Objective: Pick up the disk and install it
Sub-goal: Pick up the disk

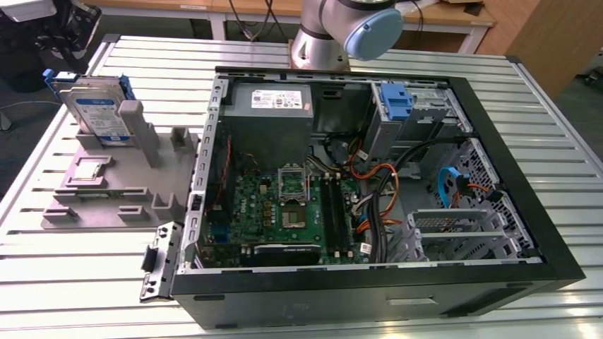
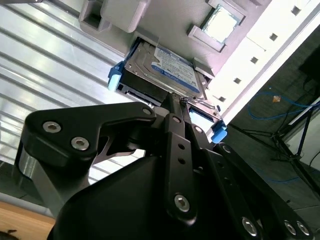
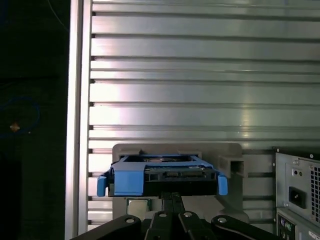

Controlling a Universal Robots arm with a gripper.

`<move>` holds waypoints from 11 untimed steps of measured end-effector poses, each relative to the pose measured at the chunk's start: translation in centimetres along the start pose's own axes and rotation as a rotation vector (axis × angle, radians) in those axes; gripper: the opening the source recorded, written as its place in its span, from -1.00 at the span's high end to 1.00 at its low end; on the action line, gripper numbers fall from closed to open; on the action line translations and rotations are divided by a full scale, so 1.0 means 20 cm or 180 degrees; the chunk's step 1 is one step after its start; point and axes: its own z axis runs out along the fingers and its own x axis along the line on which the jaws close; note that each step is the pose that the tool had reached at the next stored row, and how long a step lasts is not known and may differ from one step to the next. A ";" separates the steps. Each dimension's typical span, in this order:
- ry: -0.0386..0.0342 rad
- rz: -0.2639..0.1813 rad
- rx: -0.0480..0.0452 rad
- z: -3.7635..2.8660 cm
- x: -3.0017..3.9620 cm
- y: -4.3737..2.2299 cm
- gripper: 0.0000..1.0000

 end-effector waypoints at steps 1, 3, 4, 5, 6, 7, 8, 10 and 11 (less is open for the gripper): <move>0.0002 -0.0040 -0.0001 0.000 0.000 0.000 0.79; 0.0005 -0.0116 -0.0003 0.001 0.000 0.000 0.79; 0.0007 -0.0152 -0.0004 0.002 0.000 0.000 0.79; 0.0008 -0.0187 -0.0005 0.002 0.000 0.000 0.79; 0.0010 -0.0223 -0.0006 0.002 0.000 0.000 0.79; 0.0012 -0.0258 -0.0007 0.002 0.000 0.000 0.79; 0.0013 -0.0294 -0.0008 0.002 0.000 0.000 0.79; 0.0016 -0.0361 -0.0010 0.003 0.000 0.000 0.79; 0.0018 -0.0401 -0.0011 0.004 0.000 0.000 0.79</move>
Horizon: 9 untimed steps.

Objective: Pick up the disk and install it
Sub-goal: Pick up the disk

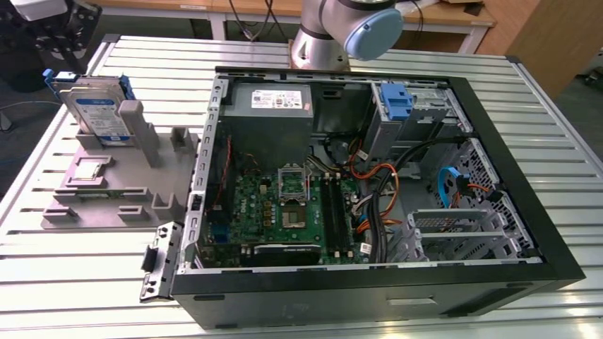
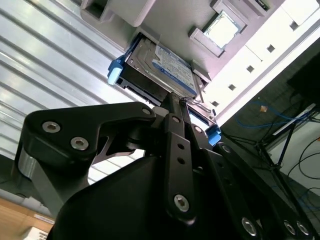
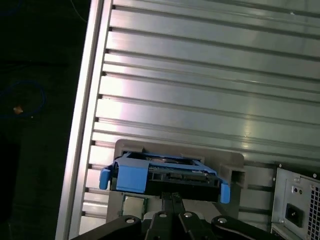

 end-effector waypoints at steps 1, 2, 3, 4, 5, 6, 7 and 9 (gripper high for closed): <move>0.0002 -0.0043 -0.0001 0.000 0.000 0.000 0.79; 0.0004 -0.0085 -0.0002 0.001 0.000 0.000 0.79; 0.0006 -0.0126 -0.0003 0.001 0.000 0.000 0.79; 0.0008 -0.0166 -0.0004 0.002 0.000 0.000 0.79; 0.0009 -0.0202 -0.0006 0.002 0.000 0.000 0.79; 0.0011 -0.0234 -0.0006 0.003 0.000 0.000 0.79; 0.0012 -0.0260 -0.0007 0.003 0.000 0.000 0.79; 0.0014 -0.0292 -0.0008 0.003 0.000 0.000 0.79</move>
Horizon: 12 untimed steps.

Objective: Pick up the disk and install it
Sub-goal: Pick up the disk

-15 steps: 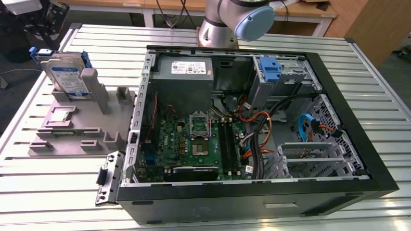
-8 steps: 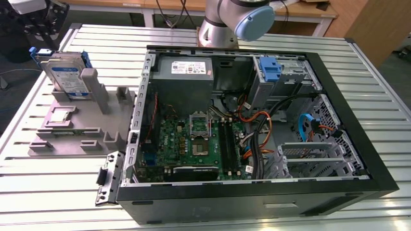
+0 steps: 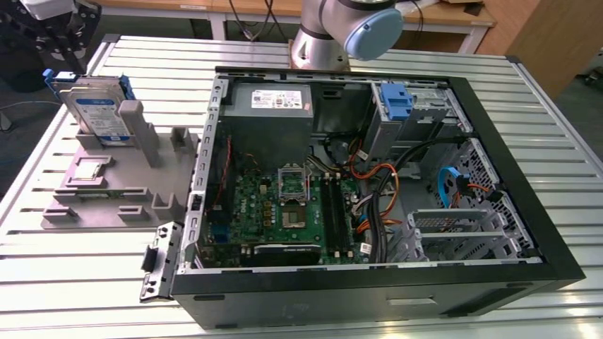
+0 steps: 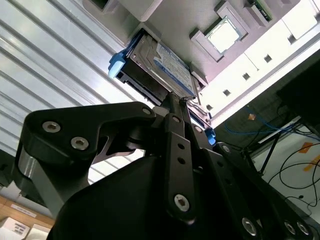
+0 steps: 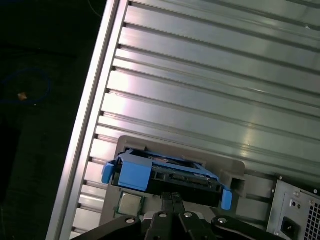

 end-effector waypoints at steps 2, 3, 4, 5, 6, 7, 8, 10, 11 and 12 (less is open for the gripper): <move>0.0000 -0.0010 0.0000 0.000 0.000 0.000 0.79; 0.0000 -0.0010 0.0000 0.000 0.000 0.000 0.79; 0.0001 -0.0010 0.0000 0.000 0.000 0.000 0.79; 0.0000 -0.0010 0.0000 0.000 0.000 0.000 0.79; 0.0000 -0.0011 0.0000 0.000 0.000 0.000 0.79; 0.0000 -0.0011 0.0000 0.000 0.000 0.000 0.79; 0.0000 -0.0011 0.0000 0.000 0.000 0.000 0.79; 0.0000 -0.0011 0.0000 0.000 0.000 0.000 0.79; 0.0000 -0.0011 0.0000 0.000 0.000 0.000 0.79; 0.0000 -0.0012 0.0000 0.000 0.000 0.000 0.79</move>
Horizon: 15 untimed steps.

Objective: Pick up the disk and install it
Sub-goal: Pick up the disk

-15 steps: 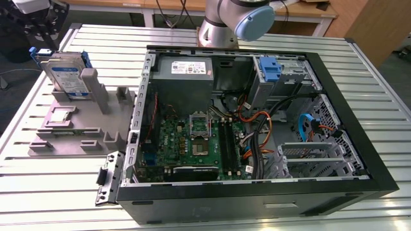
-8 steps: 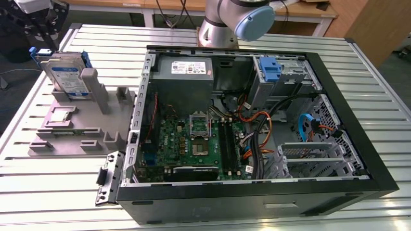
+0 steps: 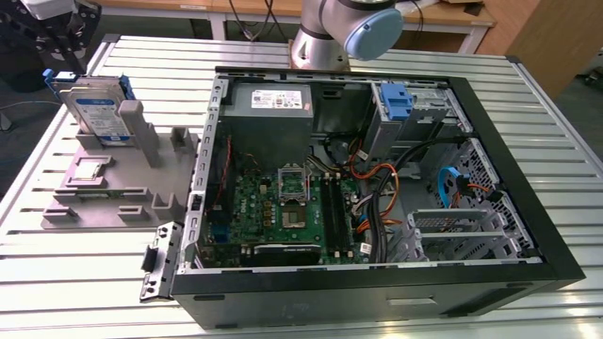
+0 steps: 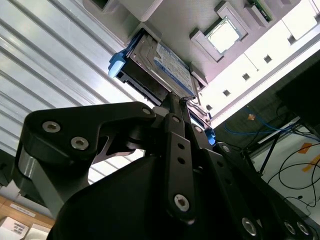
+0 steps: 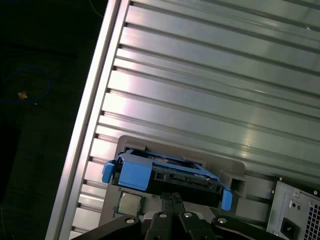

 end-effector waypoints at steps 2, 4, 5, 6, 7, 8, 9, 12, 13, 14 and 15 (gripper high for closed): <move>0.0000 0.0000 0.0000 0.000 0.000 0.000 0.79; 0.0002 -0.0038 -0.0001 0.000 0.000 0.000 0.79; 0.0004 -0.0076 -0.0002 0.000 0.000 0.000 0.79; 0.0005 -0.0120 -0.0003 0.000 0.000 0.000 0.79; 0.0008 -0.0169 -0.0005 0.000 0.000 0.000 0.79; 0.0010 -0.0219 -0.0006 0.001 0.000 0.000 0.79; 0.0012 -0.0268 -0.0007 0.001 0.000 0.000 0.79; 0.0019 -0.0407 -0.0011 0.001 0.000 0.000 0.79; 0.0021 -0.0450 -0.0013 0.001 0.000 0.000 0.79; 0.0023 -0.0488 -0.0014 0.001 0.000 0.000 0.79; 0.0025 -0.0528 -0.0015 0.002 0.000 0.000 0.79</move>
